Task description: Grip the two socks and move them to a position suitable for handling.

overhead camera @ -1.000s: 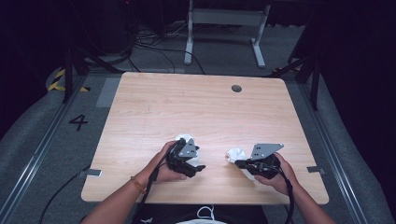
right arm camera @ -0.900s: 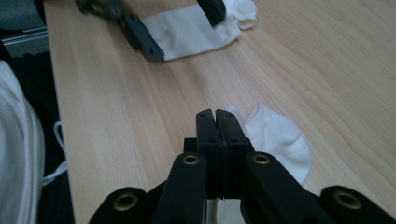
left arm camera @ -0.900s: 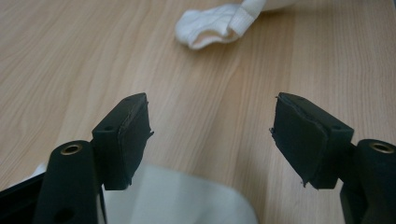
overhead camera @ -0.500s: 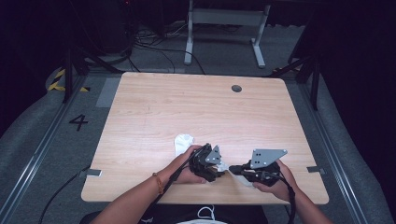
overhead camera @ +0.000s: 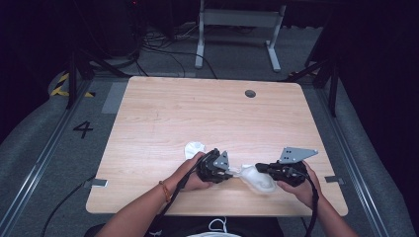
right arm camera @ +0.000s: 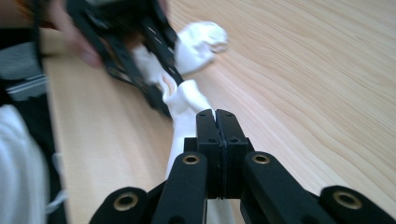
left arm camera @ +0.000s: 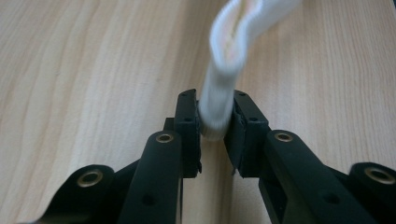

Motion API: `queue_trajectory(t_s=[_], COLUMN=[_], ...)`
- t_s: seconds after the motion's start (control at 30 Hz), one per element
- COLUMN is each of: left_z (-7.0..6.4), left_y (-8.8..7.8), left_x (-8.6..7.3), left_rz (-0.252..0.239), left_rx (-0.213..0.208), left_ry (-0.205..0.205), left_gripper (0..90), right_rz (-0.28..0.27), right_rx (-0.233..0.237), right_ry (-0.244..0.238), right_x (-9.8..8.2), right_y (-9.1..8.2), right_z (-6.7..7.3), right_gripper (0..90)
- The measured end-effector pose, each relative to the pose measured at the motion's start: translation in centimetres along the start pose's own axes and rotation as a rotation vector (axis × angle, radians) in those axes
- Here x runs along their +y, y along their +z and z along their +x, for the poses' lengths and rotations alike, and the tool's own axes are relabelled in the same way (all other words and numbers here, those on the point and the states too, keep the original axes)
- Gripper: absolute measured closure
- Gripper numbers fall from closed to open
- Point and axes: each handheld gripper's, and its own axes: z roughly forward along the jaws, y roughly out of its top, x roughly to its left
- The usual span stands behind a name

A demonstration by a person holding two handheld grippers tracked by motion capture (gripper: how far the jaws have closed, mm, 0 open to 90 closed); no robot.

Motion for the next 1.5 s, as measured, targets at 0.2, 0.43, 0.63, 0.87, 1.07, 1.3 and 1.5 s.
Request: queue_trajectory(t_s=[0.2,0.43,0.63,0.87,1.07,1.3,1.5], left_z=[1.2,3.1,3.3,3.9,5.1,3.2,3.1], left_y=[0.3,1.1,1.9,2.5,2.3,2.4,4.8], left_x=[0.5,1.2,1.5,1.5,1.6,3.9,4.5], left_rz=[0.014,0.036,0.050,0.063,0.083,0.008,0.077], left_rx=[0.061,0.157,0.165,0.190,0.229,0.145,0.158], left_ry=[-0.049,-0.127,-0.138,-0.158,-0.171,-0.126,-0.105], left_gripper=[72.5,59.9,53.8,52.8,52.5,49.1,47.4], right_rz=[0.054,0.119,0.177,0.238,0.275,0.270,0.268], right_rx=[-0.080,-0.176,-0.091,-0.049,-0.051,-0.071,-0.106], right_ry=[0.027,0.022,-0.087,-0.110,-0.093,-0.084,-0.075], right_x=[-1.0,-2.1,-3.5,-4.5,-4.9,-4.7,-4.5], right_y=[0.9,1.5,-0.3,-0.2,1.0,1.4,1.7], right_z=[-1.9,-3.1,-2.2,-1.1,-1.1,-0.8,-0.4], right_gripper=[89.8,71.0,78.6,84.9,84.4,81.7,76.5])
